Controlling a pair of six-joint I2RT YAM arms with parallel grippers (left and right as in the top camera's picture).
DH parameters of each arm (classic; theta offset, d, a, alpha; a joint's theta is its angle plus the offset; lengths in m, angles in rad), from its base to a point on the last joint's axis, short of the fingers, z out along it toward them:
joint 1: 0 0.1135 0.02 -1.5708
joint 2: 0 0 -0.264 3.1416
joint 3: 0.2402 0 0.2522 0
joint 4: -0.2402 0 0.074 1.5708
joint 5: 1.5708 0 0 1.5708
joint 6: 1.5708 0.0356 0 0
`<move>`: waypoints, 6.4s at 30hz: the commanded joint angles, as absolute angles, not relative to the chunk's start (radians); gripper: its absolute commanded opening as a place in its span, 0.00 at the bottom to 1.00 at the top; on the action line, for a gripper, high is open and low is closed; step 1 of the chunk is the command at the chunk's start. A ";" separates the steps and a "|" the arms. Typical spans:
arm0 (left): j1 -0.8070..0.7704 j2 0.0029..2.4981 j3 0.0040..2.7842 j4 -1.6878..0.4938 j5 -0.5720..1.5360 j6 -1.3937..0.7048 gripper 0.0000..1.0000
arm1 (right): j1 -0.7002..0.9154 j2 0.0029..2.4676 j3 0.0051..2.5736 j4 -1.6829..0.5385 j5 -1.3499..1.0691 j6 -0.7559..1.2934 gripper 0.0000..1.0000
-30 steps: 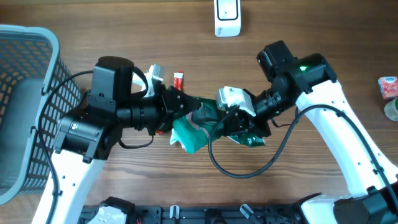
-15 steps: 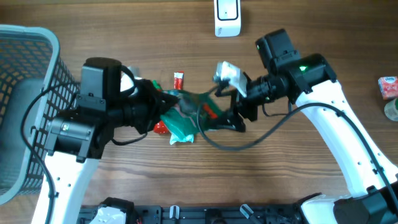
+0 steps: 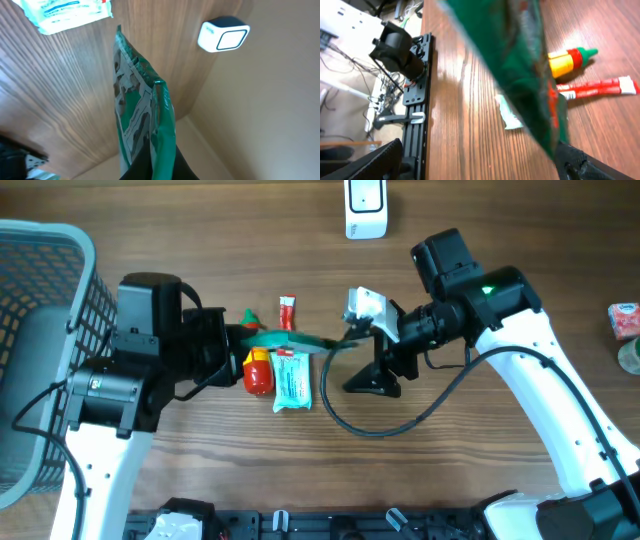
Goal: Scan the item barcode
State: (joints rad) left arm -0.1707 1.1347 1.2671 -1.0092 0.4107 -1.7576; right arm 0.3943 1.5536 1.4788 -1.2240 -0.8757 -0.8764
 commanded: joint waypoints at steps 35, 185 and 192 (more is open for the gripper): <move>-0.160 1.119 1.271 -1.067 0.455 -1.591 0.83 | 0.394 1.730 1.479 -1.098 -1.081 -0.702 0.04; -0.393 1.119 1.270 -1.565 -0.353 -0.976 1.00 | -0.116 2.397 1.602 -0.184 1.042 -0.234 0.04; -0.393 1.119 1.270 -1.565 -0.353 -0.976 1.00 | -0.309 2.397 1.616 -0.406 0.669 0.024 0.04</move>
State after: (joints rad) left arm -0.3882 1.1305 1.2671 -1.5642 -0.3325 -0.9844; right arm -0.2352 2.3837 1.6032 -0.3553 0.9043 -0.1516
